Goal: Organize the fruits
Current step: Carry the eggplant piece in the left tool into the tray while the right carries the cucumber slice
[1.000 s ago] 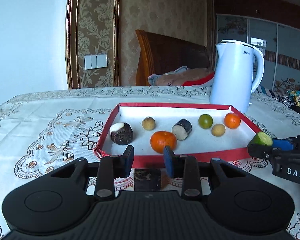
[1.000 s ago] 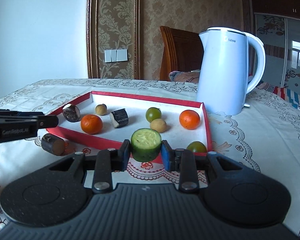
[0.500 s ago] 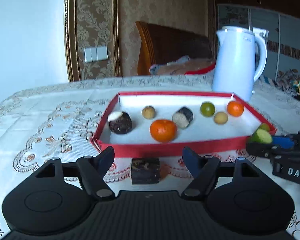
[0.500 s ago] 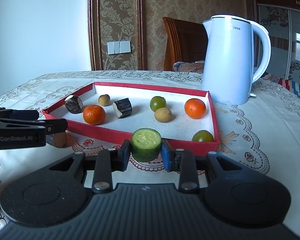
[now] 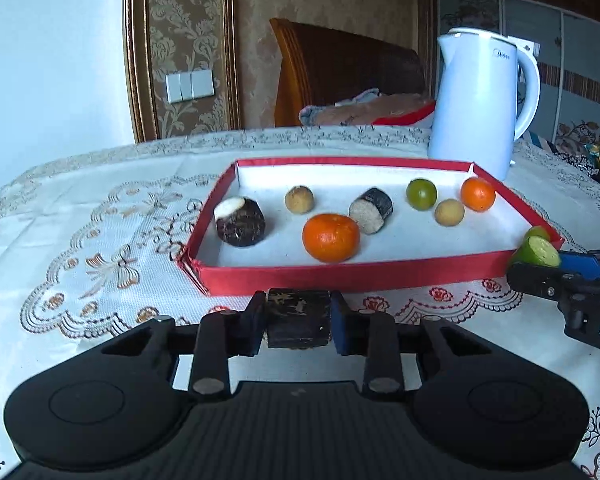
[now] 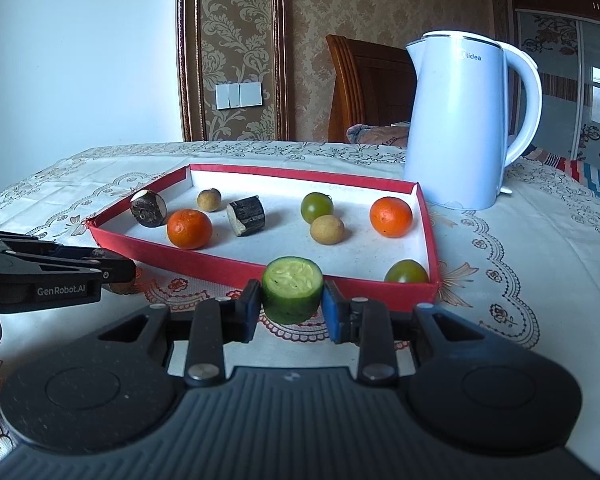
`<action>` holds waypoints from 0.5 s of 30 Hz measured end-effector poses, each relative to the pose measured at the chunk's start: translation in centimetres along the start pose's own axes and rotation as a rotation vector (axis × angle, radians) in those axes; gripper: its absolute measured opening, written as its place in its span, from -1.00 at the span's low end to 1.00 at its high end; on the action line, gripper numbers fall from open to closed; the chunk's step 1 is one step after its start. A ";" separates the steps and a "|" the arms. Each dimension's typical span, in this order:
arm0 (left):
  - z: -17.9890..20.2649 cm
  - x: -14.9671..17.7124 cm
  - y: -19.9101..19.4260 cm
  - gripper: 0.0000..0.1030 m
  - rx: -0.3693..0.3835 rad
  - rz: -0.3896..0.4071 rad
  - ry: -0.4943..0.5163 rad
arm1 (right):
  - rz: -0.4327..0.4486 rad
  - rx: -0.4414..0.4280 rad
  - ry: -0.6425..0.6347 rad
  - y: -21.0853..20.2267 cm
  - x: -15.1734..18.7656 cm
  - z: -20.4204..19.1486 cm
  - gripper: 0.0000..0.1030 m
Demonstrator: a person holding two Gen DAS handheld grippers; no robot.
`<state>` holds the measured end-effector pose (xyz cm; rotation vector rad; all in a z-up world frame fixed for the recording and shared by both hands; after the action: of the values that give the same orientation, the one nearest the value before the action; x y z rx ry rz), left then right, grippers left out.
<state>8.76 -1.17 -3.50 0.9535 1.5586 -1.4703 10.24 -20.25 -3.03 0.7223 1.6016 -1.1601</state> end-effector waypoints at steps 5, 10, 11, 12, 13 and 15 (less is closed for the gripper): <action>-0.3 -1.6 -1.3 -0.39 -0.007 0.086 -0.023 | 0.043 0.014 -0.001 -0.5 -0.8 0.2 -0.41; -0.8 -3.6 -0.2 -0.39 -0.047 0.108 -0.035 | 0.046 0.041 -0.013 0.9 -2.5 0.3 -0.41; -1.0 -3.8 0.4 -0.39 -0.053 0.097 -0.047 | 0.040 0.043 -0.012 1.4 -2.7 0.3 -0.41; -1.2 -3.9 1.1 -0.39 -0.052 0.081 -0.051 | 0.030 0.045 -0.012 2.0 -2.9 0.4 -0.41; -1.4 -3.9 1.8 -0.39 -0.049 0.058 -0.058 | 0.018 0.048 -0.014 2.6 -3.0 0.3 -0.41; -1.8 -3.7 3.0 -0.39 -0.042 0.018 -0.091 | -0.016 0.059 -0.014 4.0 -3.0 0.4 -0.41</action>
<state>12.92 0.78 -1.36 0.8629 1.5057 -1.4425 14.89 -18.89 -1.56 0.7383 1.5699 -1.2258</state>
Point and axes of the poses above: each gripper's, at about its wrist camera, not at the fingertips, and y roughly the way its jaws point, z to its right, x to its underside, the point moved 6 cm from there along y, roughly the way its jaws point, and after that the axes turned 6 degrees about z, right-handed, at the moved point
